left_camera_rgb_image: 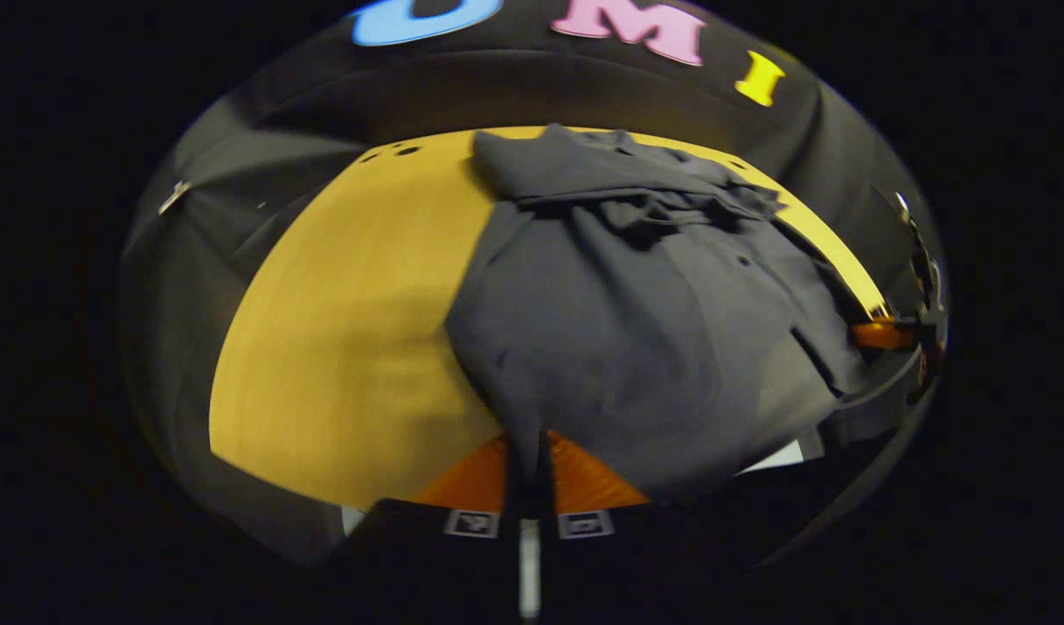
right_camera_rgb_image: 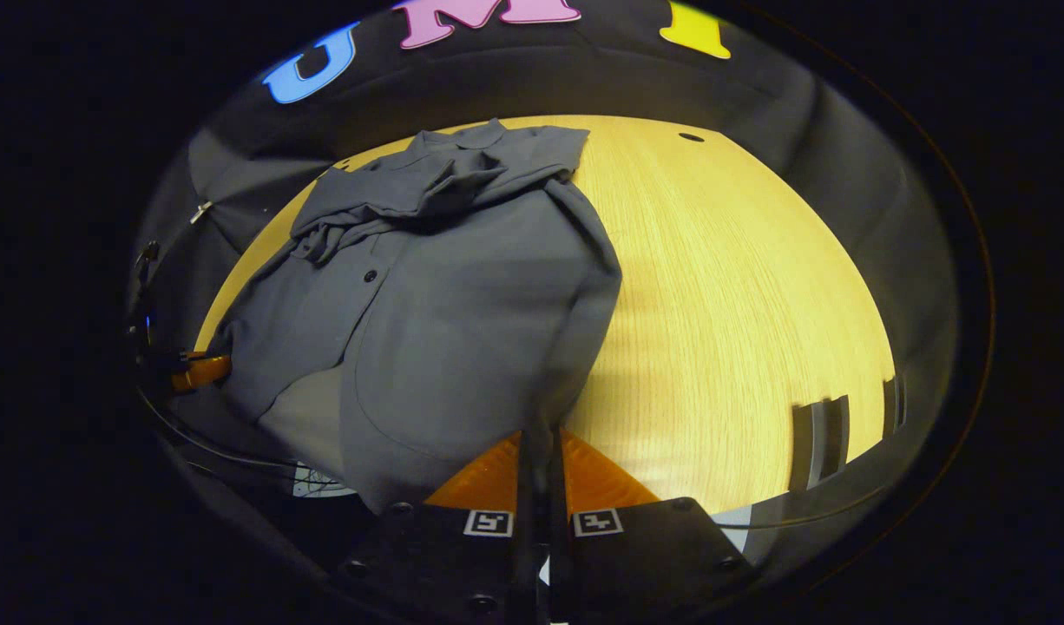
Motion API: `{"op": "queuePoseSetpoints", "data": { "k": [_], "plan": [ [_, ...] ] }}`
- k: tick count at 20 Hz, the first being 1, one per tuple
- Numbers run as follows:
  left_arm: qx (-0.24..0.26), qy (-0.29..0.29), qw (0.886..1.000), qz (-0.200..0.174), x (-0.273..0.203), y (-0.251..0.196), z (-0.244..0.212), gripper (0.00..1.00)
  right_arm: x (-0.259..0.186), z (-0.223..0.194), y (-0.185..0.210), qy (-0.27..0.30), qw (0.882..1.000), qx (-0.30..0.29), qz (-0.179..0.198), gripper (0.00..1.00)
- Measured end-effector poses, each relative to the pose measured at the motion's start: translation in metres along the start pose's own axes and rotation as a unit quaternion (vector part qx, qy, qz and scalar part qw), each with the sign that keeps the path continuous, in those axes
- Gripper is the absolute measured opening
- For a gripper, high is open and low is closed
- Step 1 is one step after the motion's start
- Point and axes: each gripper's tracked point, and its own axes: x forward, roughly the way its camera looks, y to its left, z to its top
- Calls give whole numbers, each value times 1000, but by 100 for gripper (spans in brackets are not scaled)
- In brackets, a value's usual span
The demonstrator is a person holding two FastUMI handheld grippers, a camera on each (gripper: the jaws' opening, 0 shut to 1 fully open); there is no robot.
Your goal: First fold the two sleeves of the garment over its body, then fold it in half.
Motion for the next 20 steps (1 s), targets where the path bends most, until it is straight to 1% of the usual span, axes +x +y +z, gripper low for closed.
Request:
{"op": "queuePoseSetpoints", "data": {
  "k": [1, 2, 4, 5, 6, 9, 11, 15, 20],
  "plan": [
    [-7, 4, 1000, 1, 1, -1, 4, 6, -1, 0, -1, 4, 1000, 12, 2, 16],
    [-28, 6, 1000, -2, -1, -2, 9, 6, -5, 4, -3, -2, 1000, 29, 4, 6],
    [-68, -19, 997, -9, -11, -2, 29, 6, -17, 22, -2, -36, 997, 66, 14, 5],
    [-82, -34, 996, -9, -17, 1, 40, 2, -26, 36, 0, -59, 995, 82, 22, 5],
    [-92, -48, 995, -8, -24, 4, 52, 5, -36, 48, -1, -80, 992, 92, 30, 5],
    [-114, -93, 989, -8, -45, 11, 94, 5, -63, 98, -1, -140, 985, 93, 51, 5],
    [-118, -118, 986, -7, -56, 16, 121, 6, -72, 127, -4, -169, 980, 87, 53, 5],
    [-131, -165, 977, -8, -68, 28, 181, 6, -85, 195, -5, -230, 967, 87, 61, 5],
    [-115, -211, 971, -5, -63, 40, 246, 5, -80, 262, -3, -272, 958, 67, 67, 5]
  ]
}}
